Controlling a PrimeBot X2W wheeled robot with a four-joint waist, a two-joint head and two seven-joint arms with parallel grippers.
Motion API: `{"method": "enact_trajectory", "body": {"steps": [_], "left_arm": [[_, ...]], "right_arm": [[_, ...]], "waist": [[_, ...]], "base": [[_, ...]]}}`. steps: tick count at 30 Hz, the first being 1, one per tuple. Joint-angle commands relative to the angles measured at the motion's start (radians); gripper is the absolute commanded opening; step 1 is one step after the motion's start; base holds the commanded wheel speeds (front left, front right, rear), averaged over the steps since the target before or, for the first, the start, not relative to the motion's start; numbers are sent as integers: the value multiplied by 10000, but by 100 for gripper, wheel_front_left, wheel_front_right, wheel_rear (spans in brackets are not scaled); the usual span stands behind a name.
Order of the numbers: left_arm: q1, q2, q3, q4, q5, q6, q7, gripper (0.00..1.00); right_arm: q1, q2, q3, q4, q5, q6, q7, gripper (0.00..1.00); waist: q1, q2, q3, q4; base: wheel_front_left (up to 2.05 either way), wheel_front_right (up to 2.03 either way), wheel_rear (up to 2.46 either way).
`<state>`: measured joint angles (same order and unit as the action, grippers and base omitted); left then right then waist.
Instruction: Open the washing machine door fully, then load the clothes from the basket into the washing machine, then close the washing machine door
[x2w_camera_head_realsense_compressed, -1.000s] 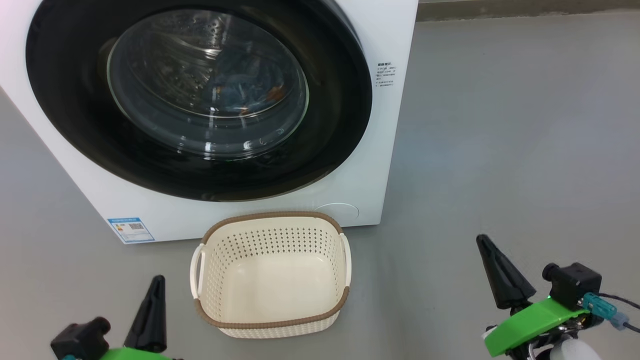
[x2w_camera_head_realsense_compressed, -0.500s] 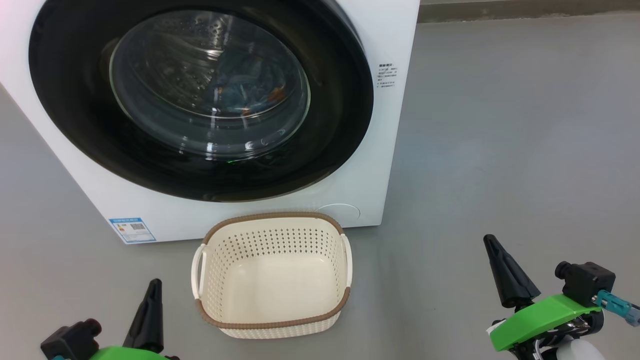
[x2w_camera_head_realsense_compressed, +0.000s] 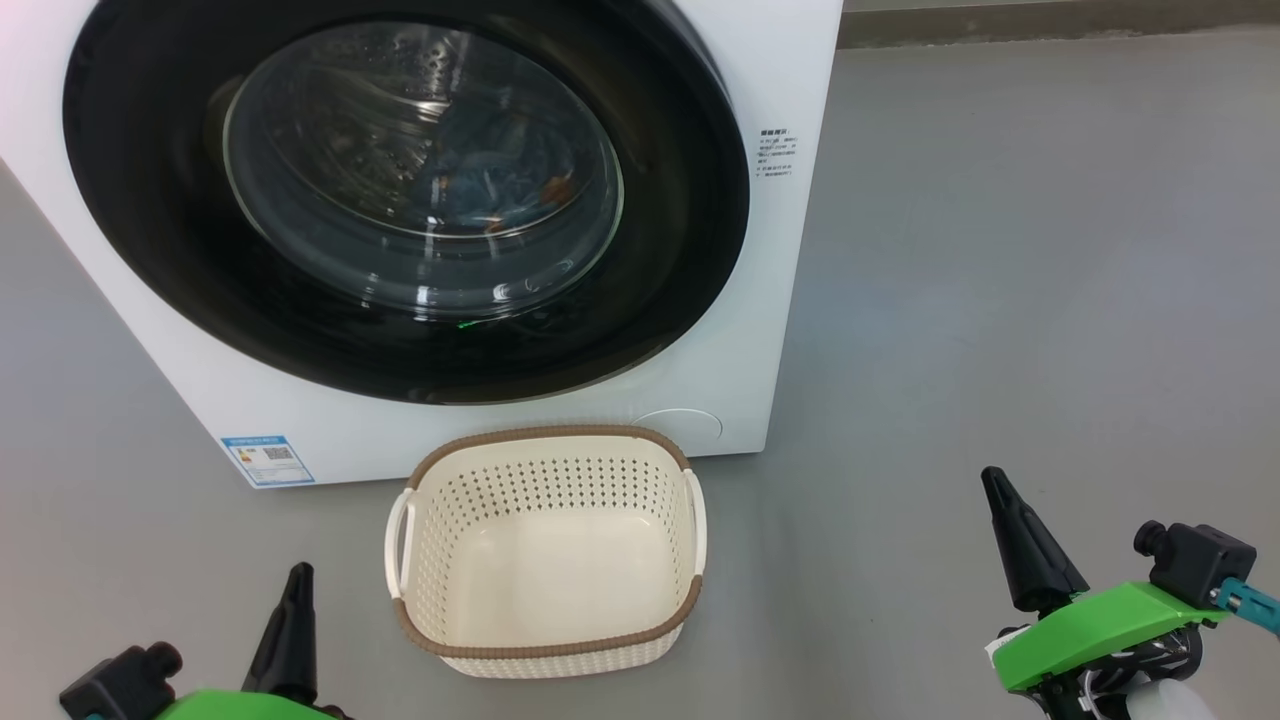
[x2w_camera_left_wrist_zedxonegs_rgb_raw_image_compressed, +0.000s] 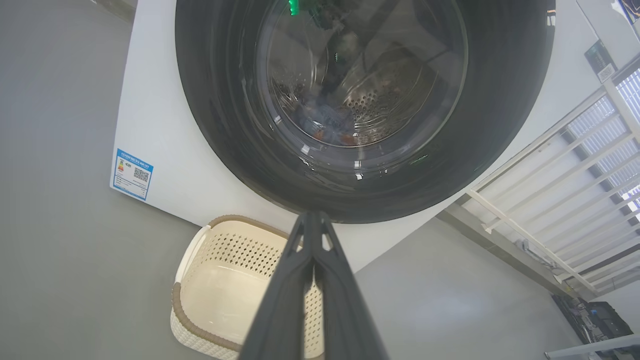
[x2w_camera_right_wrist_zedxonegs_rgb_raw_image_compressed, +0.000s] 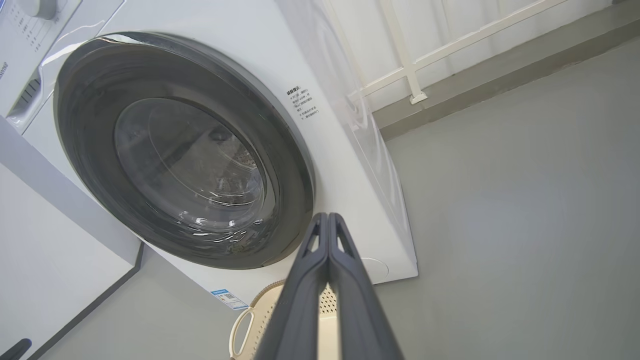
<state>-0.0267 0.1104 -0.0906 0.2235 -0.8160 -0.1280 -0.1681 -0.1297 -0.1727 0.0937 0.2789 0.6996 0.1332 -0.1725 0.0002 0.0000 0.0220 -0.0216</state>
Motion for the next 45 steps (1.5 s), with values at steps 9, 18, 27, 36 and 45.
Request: {"method": "enact_trajectory", "body": {"steps": [9, 18, 27, 36, 45], "left_arm": [[-420, 54, 351, -149, -859, -10, 266, 0], [-460, -6, 519, -111, -1619, -12, 527, 0], [-501, -68, 689, -73, -2374, -14, 789, 0], [-542, -132, 861, -35, -3130, -15, 1053, 0], [-579, -189, 1015, 0, -3802, -17, 1289, 0]], "right_arm": [[-148, 53, -202, -269, 1028, -8, 268, 0], [-108, 163, -382, -278, 1899, -10, 527, 0], [-68, 275, -564, -286, 2765, -12, 788, 0], [-27, 390, -750, -295, 3632, -13, 1053, 0], [8, 493, -917, -302, 4401, -15, 1289, 0]], "waist": [[-1, 0, -18, 21], [-1, 0, -36, 42], [-1, 0, -54, 62], [-1, 0, -72, 83], [-1, 0, -88, 101]], "base": [[0, 0, 0], [0, 0, 0], [0, 0, 0], [0, 0, 0], [0, 0, 0]]}}
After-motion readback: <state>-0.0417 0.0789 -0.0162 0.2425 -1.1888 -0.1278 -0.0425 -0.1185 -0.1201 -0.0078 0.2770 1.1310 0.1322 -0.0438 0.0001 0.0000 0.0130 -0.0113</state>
